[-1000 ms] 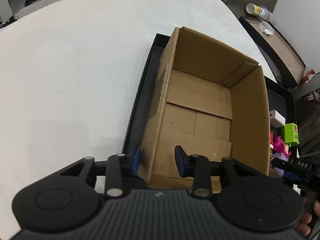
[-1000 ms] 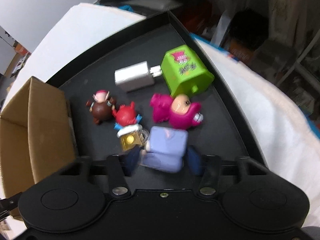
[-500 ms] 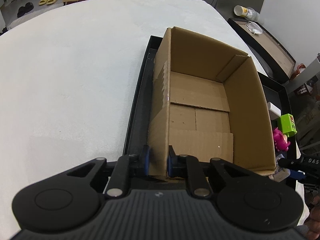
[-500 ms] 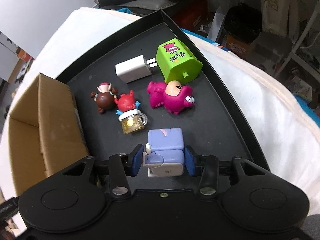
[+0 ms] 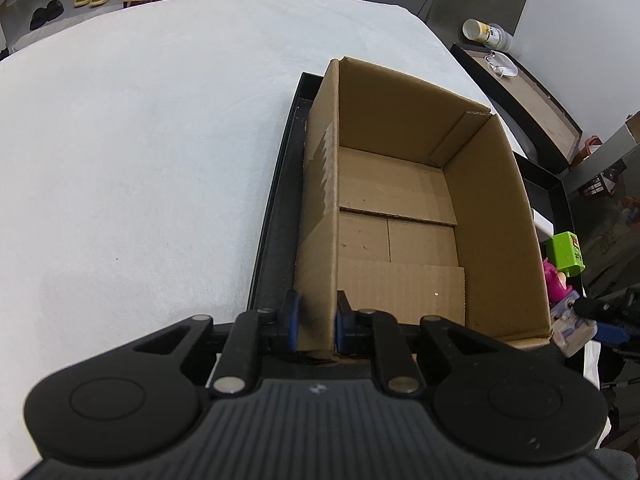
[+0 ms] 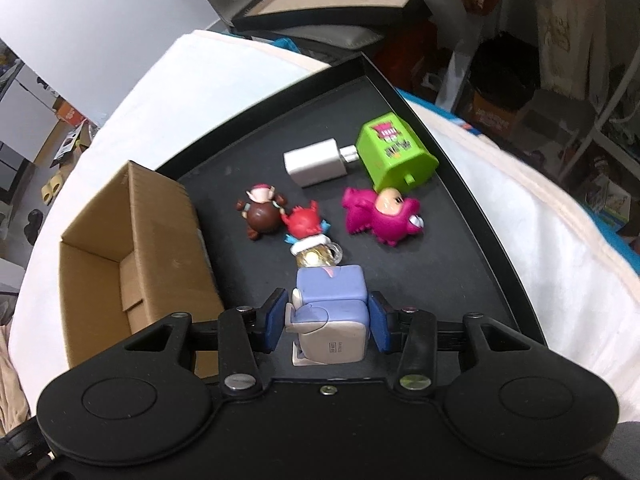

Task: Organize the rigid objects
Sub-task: 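Carry the lavender cube figure into the box and open the right gripper, then move the right tool back over the tray toward the pink dinosaur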

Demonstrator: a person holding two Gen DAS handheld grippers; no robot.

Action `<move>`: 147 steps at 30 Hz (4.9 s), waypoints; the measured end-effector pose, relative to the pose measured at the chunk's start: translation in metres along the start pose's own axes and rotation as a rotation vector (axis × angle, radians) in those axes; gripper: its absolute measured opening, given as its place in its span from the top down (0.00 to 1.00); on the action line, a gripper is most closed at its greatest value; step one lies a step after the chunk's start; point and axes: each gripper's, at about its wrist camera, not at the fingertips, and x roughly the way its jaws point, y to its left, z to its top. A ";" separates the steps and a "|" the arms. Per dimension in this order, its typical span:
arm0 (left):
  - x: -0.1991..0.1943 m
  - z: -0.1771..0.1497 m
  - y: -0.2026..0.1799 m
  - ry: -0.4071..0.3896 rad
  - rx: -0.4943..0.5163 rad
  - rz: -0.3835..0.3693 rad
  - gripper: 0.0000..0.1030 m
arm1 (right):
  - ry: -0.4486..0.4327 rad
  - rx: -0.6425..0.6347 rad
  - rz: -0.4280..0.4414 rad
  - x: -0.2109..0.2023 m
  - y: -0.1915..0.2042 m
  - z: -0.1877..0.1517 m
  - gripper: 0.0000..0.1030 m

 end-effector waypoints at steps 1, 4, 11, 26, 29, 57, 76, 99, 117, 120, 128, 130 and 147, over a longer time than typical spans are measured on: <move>0.000 0.000 0.000 -0.002 0.002 -0.001 0.84 | -0.007 -0.010 -0.001 -0.003 0.003 0.001 0.59; -0.001 0.000 0.001 -0.009 0.002 -0.004 0.84 | -0.033 -0.041 0.000 -0.012 0.015 0.006 0.59; -0.002 0.000 0.003 -0.010 0.006 -0.012 0.84 | -0.051 -0.074 0.071 -0.028 0.041 0.014 0.59; -0.002 0.001 0.011 -0.008 -0.009 -0.036 0.84 | -0.090 -0.214 0.124 -0.038 0.111 0.020 0.59; -0.003 0.001 0.011 -0.007 -0.011 -0.038 0.83 | -0.085 -0.233 0.124 -0.036 0.120 0.019 0.59; 0.000 0.002 0.015 0.000 -0.021 -0.060 0.82 | -0.006 -0.457 0.101 0.014 0.211 0.023 0.59; 0.005 0.003 0.017 0.015 -0.038 -0.055 0.80 | -0.012 -0.485 0.143 0.010 0.222 0.032 0.35; -0.005 0.002 0.010 -0.021 -0.018 -0.027 0.80 | -0.157 -0.539 0.010 -0.032 0.151 0.011 0.02; -0.016 -0.003 0.006 -0.053 -0.012 -0.012 0.80 | -0.060 -0.369 -0.095 -0.023 0.049 -0.001 0.00; -0.017 -0.003 0.006 -0.052 -0.011 -0.007 0.80 | -0.074 -0.359 -0.073 -0.028 0.039 -0.003 0.00; -0.019 -0.004 0.004 -0.057 -0.005 0.003 0.80 | -0.112 -0.348 0.032 -0.041 0.012 -0.006 0.00; -0.019 -0.003 0.003 -0.058 -0.002 0.006 0.80 | -0.123 -0.342 0.039 -0.043 0.005 -0.007 0.00; -0.022 -0.005 0.003 -0.077 0.007 -0.006 0.84 | -0.126 -0.288 0.018 -0.010 -0.033 0.007 0.25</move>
